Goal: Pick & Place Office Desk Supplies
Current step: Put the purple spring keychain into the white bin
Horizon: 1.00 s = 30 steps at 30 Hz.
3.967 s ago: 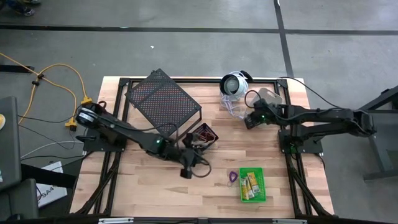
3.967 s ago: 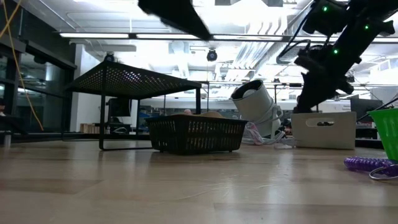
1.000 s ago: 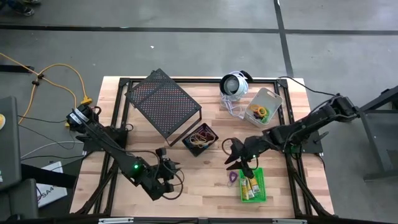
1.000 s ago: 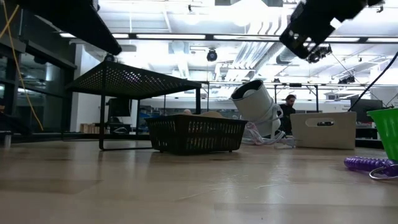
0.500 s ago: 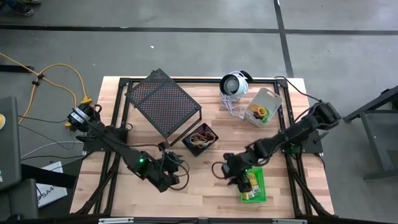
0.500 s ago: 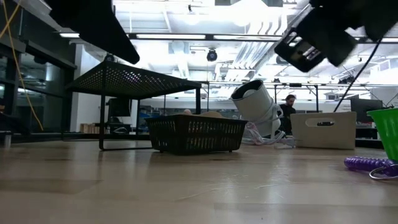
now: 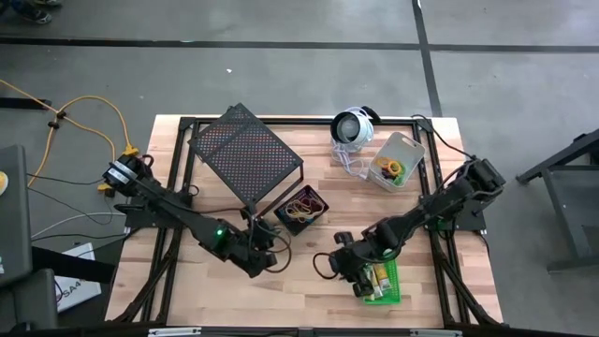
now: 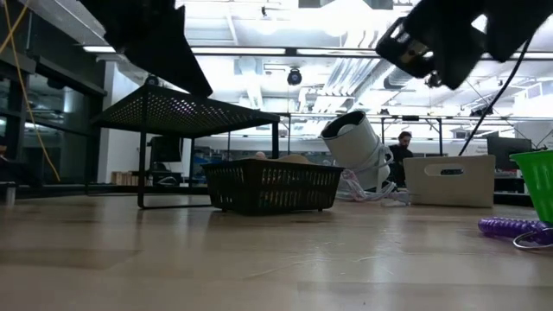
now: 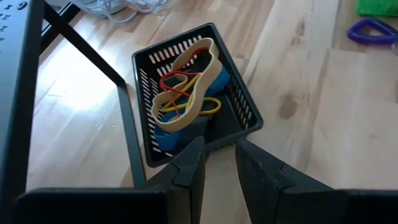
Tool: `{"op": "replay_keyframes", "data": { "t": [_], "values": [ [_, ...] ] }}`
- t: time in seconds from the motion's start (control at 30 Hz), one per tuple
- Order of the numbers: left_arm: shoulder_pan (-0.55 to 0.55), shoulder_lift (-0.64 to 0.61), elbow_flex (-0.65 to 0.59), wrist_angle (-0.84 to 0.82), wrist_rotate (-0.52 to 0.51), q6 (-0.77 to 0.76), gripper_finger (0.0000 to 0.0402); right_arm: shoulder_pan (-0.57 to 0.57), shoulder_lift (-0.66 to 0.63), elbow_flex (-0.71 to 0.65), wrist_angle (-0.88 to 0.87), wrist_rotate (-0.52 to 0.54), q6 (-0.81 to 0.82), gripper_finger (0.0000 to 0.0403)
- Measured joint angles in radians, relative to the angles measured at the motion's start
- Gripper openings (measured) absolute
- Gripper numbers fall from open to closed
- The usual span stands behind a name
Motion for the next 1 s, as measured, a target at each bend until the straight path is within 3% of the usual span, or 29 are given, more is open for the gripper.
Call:
{"op": "replay_keyframes", "data": {
  "t": [0.17, 0.43, 0.63, 1.0],
  "values": [
    [0.025, 0.000, 0.000, 0.000, 0.000, 0.000, 0.0084, 0.000, 0.061, 0.063, -0.116, 0.031, 0.000, 0.0117],
    [0.061, 0.000, 0.000, 0.001, 0.001, 0.000, 0.0084, -0.006, 0.149, 0.097, -0.144, 0.037, 0.030, 0.0117],
    [0.084, 0.000, 0.000, 0.010, 0.001, 0.000, 0.0084, -0.040, 0.150, 0.097, -0.209, 0.062, 0.254, 0.0117],
    [0.118, 0.000, 0.000, 0.023, 0.001, 0.000, 0.0084, -0.127, 0.150, 0.097, -0.246, -0.128, 0.594, 0.0117]
  ]
}}
